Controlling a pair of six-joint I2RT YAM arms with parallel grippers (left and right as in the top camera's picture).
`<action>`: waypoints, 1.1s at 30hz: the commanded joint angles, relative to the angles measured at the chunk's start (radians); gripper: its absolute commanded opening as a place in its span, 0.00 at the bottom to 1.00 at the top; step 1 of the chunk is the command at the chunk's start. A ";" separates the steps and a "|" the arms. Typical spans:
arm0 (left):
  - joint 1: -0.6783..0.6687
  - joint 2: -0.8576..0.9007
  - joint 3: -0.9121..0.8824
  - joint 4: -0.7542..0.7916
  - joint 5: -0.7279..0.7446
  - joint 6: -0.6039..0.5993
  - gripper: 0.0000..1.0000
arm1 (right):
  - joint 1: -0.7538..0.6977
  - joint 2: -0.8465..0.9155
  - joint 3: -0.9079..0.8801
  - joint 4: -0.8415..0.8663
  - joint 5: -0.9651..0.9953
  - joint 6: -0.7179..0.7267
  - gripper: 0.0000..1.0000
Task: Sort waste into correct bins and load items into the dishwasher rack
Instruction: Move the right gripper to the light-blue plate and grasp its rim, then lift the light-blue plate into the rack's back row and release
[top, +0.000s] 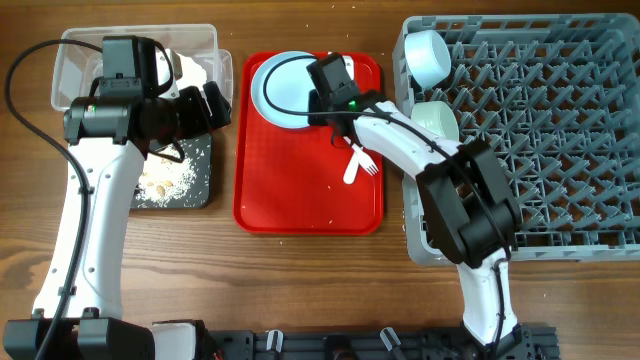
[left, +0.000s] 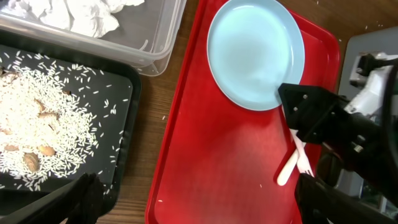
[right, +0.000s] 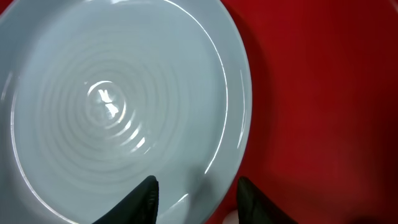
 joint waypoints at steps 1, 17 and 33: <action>0.005 -0.002 0.009 0.003 0.001 -0.005 1.00 | -0.024 0.041 0.016 0.022 0.034 0.047 0.38; 0.005 -0.002 0.009 0.003 0.001 -0.005 1.00 | -0.032 -0.191 0.045 -0.098 0.059 -0.148 0.04; 0.005 -0.002 0.009 0.003 0.001 -0.005 1.00 | -0.188 -0.755 0.044 -0.424 0.745 -0.718 0.04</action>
